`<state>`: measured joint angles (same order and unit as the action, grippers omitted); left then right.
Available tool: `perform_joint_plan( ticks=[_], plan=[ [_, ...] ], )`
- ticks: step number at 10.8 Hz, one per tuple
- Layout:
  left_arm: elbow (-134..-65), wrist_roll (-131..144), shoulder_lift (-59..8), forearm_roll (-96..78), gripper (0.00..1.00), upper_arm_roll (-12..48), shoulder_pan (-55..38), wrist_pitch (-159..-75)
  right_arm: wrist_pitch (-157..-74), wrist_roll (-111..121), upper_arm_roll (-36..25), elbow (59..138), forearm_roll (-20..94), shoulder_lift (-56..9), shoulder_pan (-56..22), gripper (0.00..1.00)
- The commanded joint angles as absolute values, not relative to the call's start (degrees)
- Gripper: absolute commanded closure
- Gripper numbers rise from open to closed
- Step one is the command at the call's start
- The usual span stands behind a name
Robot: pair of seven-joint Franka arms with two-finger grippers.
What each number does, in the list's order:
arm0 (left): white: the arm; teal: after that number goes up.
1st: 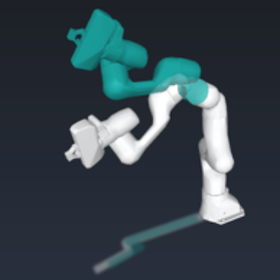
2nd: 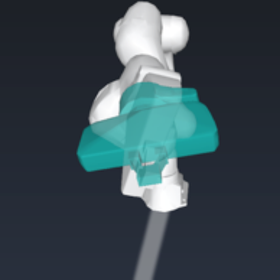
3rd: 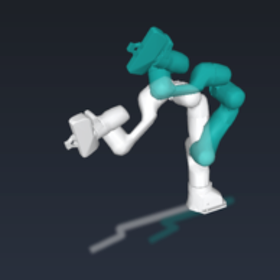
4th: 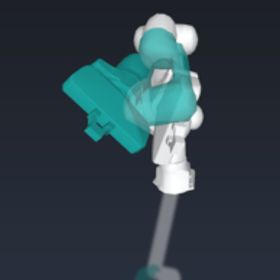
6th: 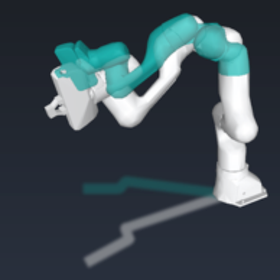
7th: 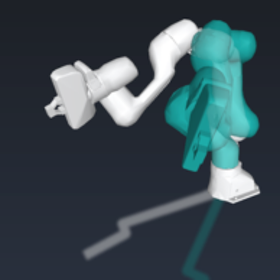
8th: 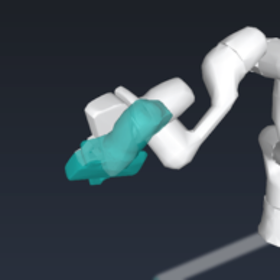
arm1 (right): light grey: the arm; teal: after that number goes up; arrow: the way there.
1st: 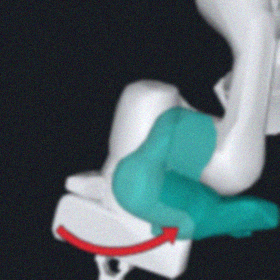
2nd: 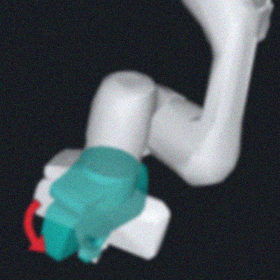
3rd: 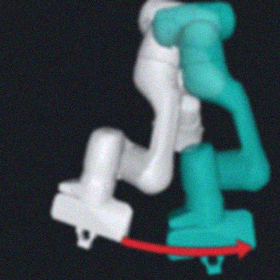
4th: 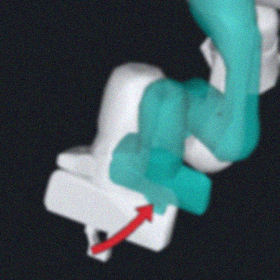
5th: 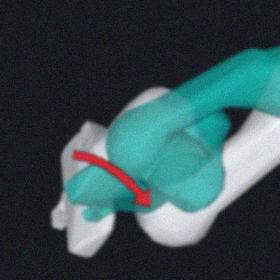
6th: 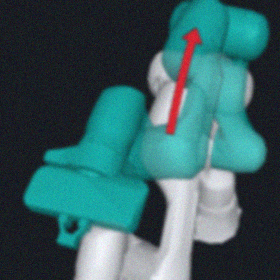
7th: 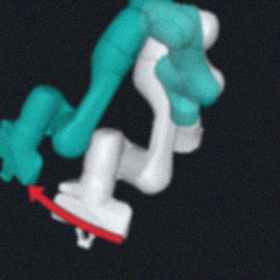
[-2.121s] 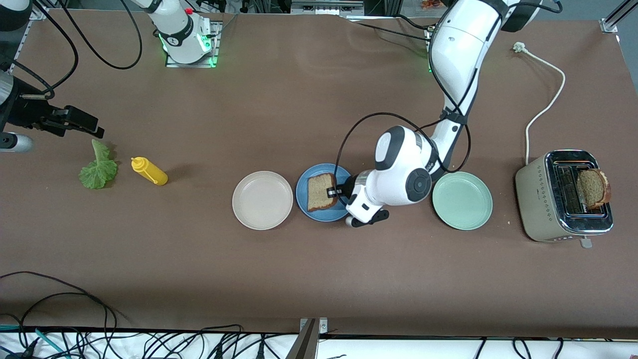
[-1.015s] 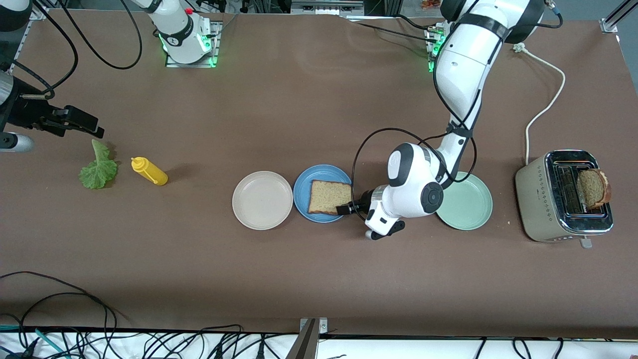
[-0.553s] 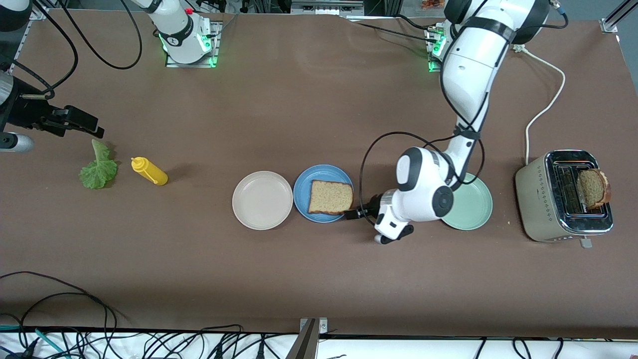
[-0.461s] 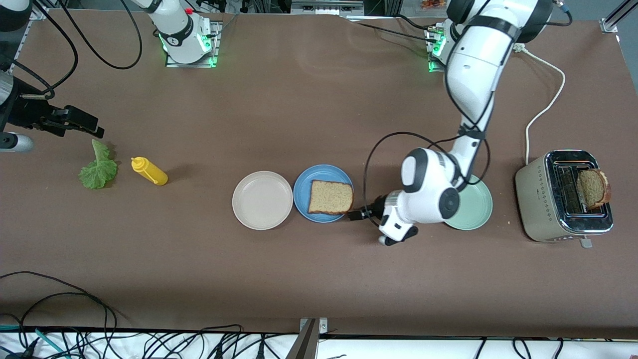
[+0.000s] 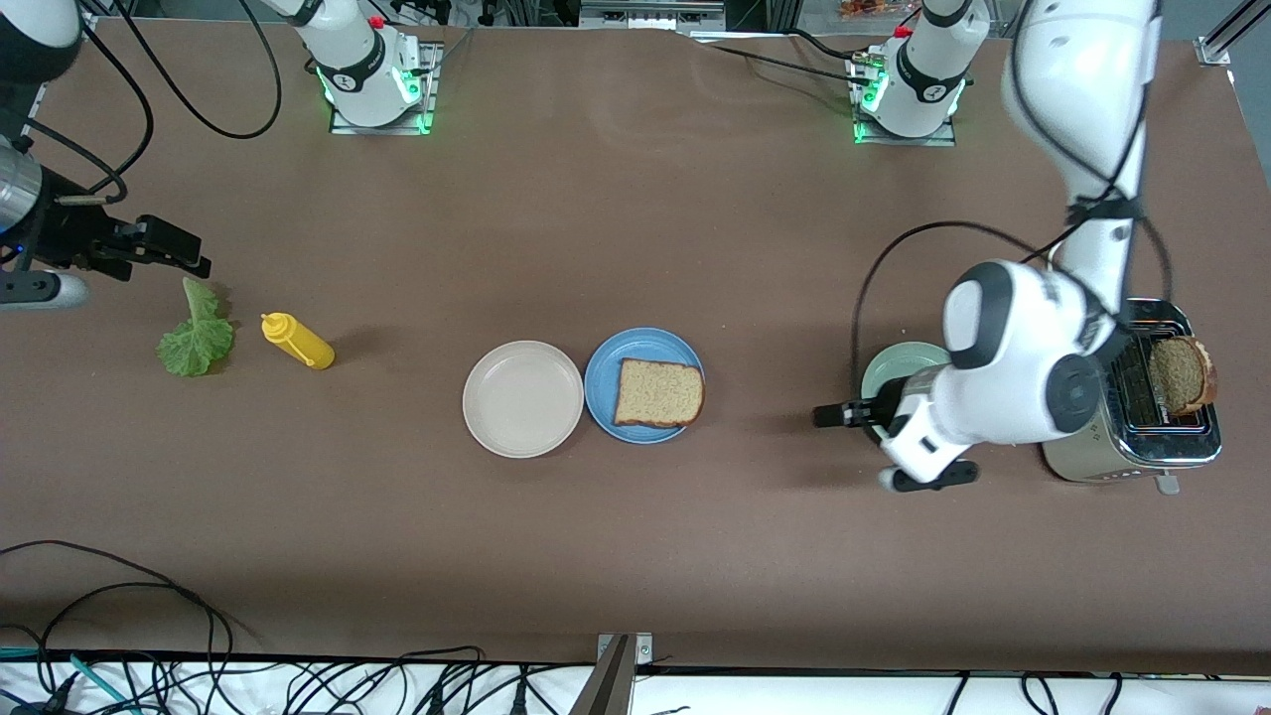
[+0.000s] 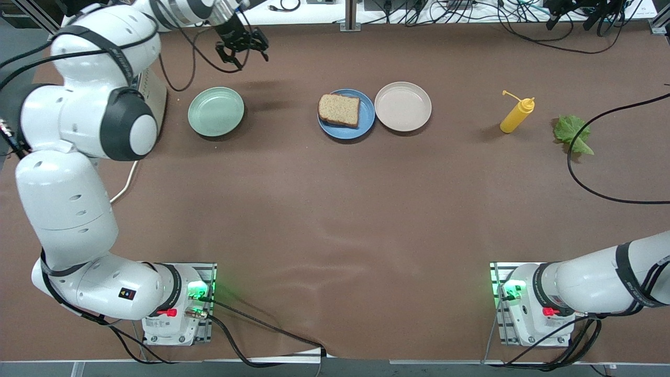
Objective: Make sandwich in blue plate with both arms
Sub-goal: 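Withdraw the left gripper toward the toaster while the right gripper reaches lettuce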
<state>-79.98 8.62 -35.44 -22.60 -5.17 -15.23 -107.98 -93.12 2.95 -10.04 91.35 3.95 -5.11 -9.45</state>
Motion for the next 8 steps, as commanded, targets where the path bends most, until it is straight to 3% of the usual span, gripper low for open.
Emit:
perform_joint_plan(
  ticks=[1,4,8],
  plan=[
    [-87.9,2.1,-28.1,-17.1,0.0,-4.8,-13.5,-108.6,-97.6,11.3,-9.9,96.6,-1.6,-3.5,-9.3,0.0],
    [-92.5,1.6,-20.1,-8.7,0.0,-4.8,-10.7,-107.8,-103.5,20.4,-13.0,103.2,-4.0,-3.3,-9.2,0.0],
    [-92.3,1.1,-12.4,2.6,0.0,-5.4,-9.9,-101.1,-114.5,31.2,-20.2,113.3,-3.6,-3.3,-9.2,0.0]
  ],
)
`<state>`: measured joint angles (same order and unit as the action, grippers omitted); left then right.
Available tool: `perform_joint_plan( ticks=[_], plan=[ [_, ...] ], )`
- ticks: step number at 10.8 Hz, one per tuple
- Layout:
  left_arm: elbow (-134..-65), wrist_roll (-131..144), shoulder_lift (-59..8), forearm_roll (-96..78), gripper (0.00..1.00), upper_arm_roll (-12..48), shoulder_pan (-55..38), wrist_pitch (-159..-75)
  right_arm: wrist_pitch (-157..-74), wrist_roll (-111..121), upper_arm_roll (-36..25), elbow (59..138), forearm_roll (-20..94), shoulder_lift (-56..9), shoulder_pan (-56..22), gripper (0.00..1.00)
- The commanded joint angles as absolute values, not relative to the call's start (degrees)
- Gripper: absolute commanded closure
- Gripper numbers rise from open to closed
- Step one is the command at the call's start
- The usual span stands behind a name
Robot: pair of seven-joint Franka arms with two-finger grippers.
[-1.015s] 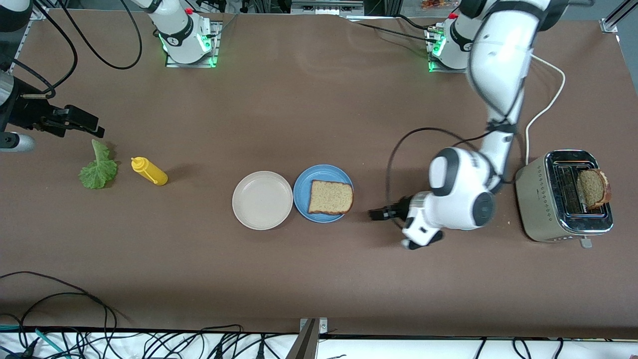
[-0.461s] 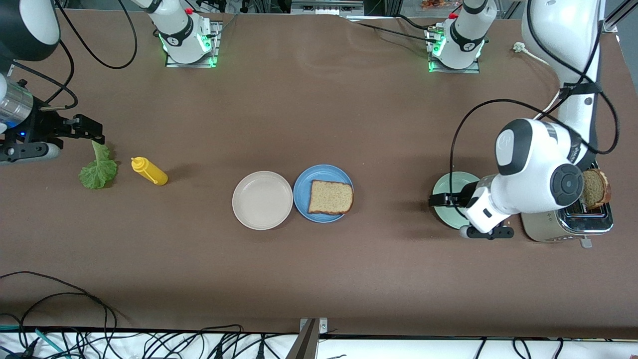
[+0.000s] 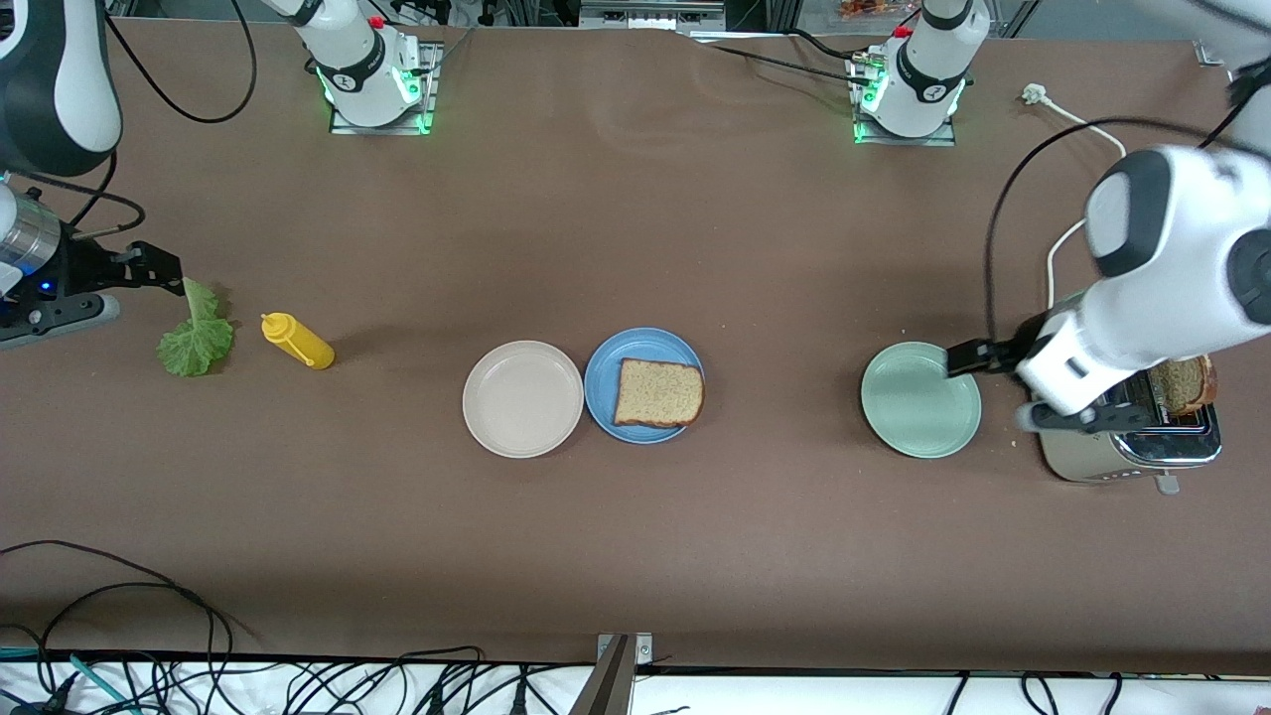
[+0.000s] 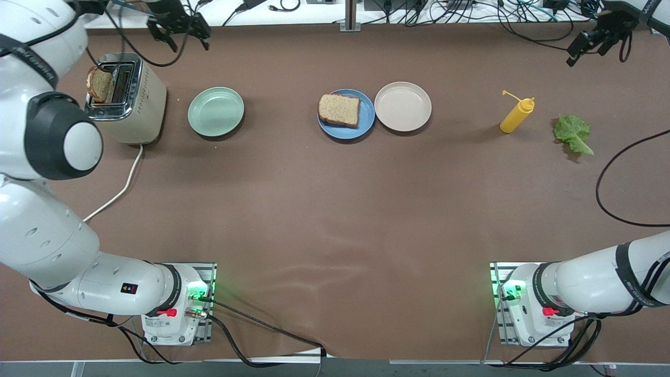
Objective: Make sandwich in blue plate with both arms
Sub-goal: 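Withdraw the left gripper toward the toaster while the right gripper reaches lettuce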
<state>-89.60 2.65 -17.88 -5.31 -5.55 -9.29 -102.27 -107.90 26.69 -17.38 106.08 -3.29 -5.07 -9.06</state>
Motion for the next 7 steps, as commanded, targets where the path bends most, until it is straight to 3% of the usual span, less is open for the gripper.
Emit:
perform_joint_plan(
  ticks=[1,7],
  plan=[
    [-92.5,1.1,-10.3,4.0,0.0,-5.3,-10.3,-99.5,-119.4,33.6,-21.8,116.9,-3.3,-3.3,-9.1,0.0],
    [-90.5,1.0,-1.0,3.4,0.0,-4.0,-5.1,-83.7,-132.2,38.0,-26.9,126.3,-2.1,-7.8,-7.5,0.0]
  ],
)
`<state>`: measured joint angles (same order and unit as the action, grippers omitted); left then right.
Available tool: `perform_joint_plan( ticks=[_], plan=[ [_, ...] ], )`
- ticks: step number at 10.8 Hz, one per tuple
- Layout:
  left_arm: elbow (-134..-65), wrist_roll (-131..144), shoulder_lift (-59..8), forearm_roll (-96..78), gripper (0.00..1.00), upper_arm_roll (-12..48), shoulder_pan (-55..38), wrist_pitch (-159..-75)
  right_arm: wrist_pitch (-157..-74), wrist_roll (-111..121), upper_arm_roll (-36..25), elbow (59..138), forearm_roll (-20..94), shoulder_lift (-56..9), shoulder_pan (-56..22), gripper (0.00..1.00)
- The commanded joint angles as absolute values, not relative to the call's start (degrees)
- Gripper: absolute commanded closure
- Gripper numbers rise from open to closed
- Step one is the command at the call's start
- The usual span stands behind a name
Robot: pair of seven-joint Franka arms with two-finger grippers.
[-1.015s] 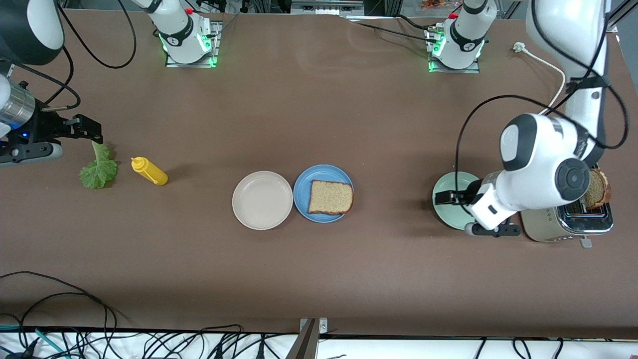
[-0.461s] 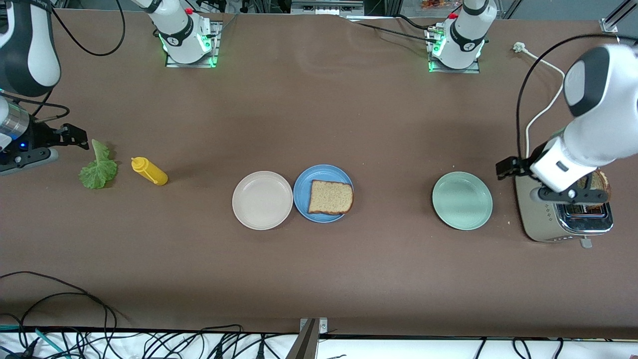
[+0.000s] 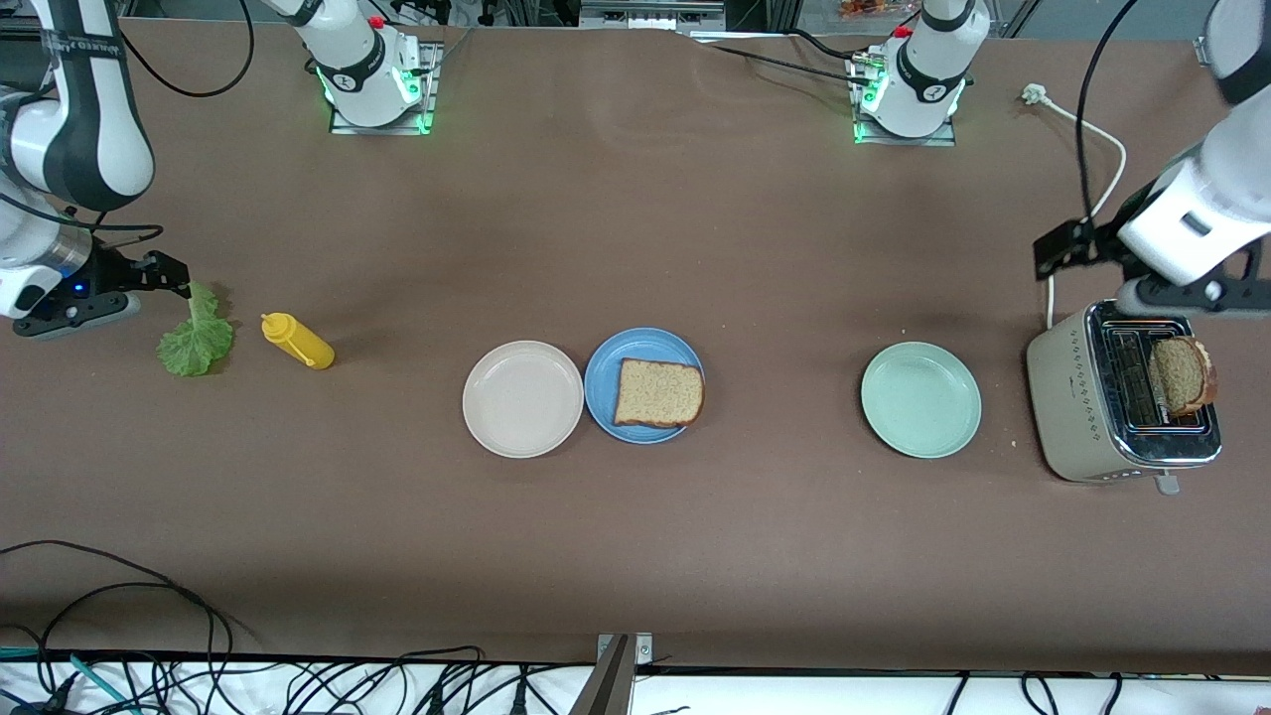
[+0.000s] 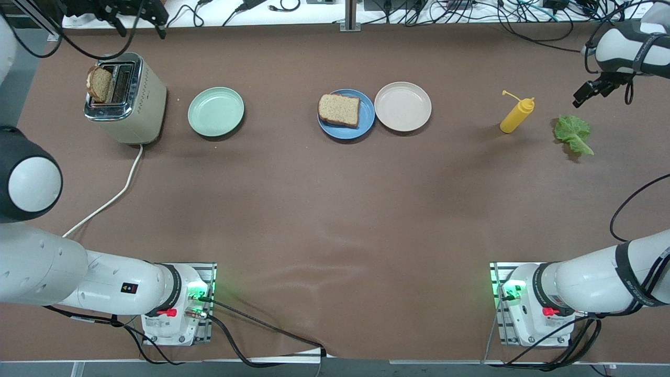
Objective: Make sandwich in blue plate with both arms
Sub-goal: 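Lower the right gripper onto the green lettuce leaf and grasp it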
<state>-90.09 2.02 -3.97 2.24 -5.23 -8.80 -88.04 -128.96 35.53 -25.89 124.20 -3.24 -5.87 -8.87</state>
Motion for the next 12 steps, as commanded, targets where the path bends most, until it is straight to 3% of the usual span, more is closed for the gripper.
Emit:
perform_joint_plan(
  ticks=[1,5,12],
  plan=[
    [-90.1,0.9,-0.5,3.4,0.0,-4.0,-4.9,-82.6,-132.9,39.0,-26.9,126.3,-0.9,-10.3,-6.4,0.0],
    [-90.2,0.7,0.4,2.4,0.0,-3.4,-4.2,-82.5,-139.2,50.6,-26.9,125.8,7.5,-18.2,-2.4,0.0],
    [-89.8,1.5,-0.7,2.1,0.0,-3.5,-4.7,-82.5,-139.4,52.6,-26.5,120.2,11.8,-28.0,-0.4,0.0]
  ],
)
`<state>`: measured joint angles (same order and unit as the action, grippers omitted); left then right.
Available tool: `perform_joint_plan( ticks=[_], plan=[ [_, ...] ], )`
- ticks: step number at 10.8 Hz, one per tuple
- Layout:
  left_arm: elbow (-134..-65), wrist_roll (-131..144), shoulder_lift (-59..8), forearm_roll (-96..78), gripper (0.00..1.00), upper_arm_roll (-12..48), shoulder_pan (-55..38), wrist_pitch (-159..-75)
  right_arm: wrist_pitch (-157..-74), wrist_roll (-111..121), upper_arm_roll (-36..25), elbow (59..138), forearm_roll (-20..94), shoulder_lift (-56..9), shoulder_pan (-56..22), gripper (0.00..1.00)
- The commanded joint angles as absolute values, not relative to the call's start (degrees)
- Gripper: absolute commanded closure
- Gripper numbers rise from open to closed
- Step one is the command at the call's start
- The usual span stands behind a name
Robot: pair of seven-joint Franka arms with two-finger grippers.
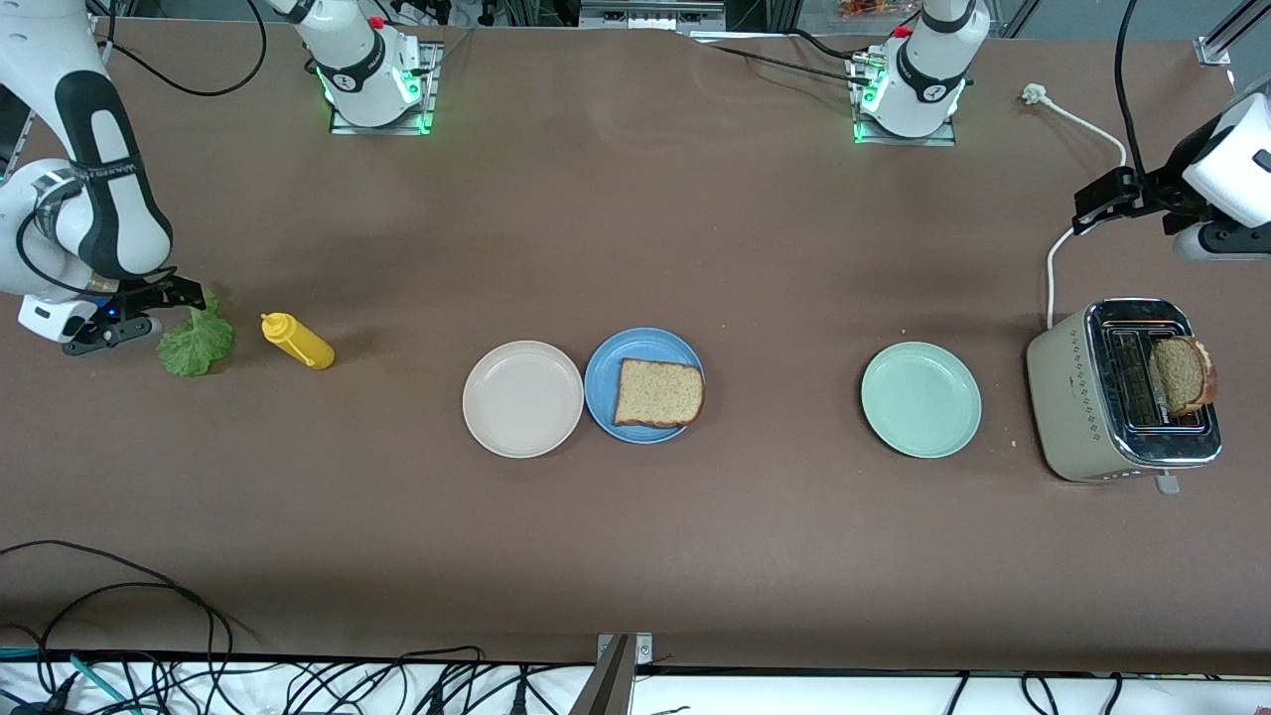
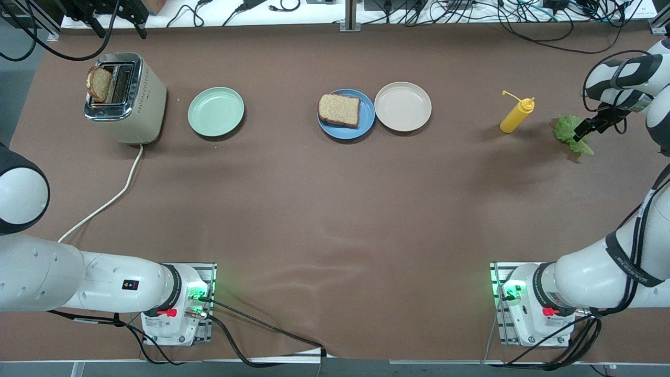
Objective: Make sandwich in blue plate with both arms
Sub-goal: 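Lower the right gripper onto the green lettuce leaf and grasp it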
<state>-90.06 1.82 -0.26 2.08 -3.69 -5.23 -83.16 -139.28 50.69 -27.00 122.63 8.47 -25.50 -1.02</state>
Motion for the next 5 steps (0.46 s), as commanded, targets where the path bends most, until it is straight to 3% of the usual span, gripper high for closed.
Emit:
perform_joint_plan(
  ticks=[1,3,5],
  plan=[
    [-89.7,1.6,-1.2,2.1,0.0,-3.6,-4.7,-82.6,-139.4,52.5,-26.5,120.1,12.0,-28.8,-0.4,0.0],
    [-89.7,1.7,-1.5,2.2,0.0,-3.5,-4.9,-82.8,-139.2,52.5,-26.4,120.1,14.7,-29.4,-0.6,0.01],
    [-89.7,1.6,-1.5,2.2,0.0,-3.6,-4.7,-82.8,-138.9,52.6,-26.4,120.1,14.8,-29.6,-0.7,0.55]
  ],
)
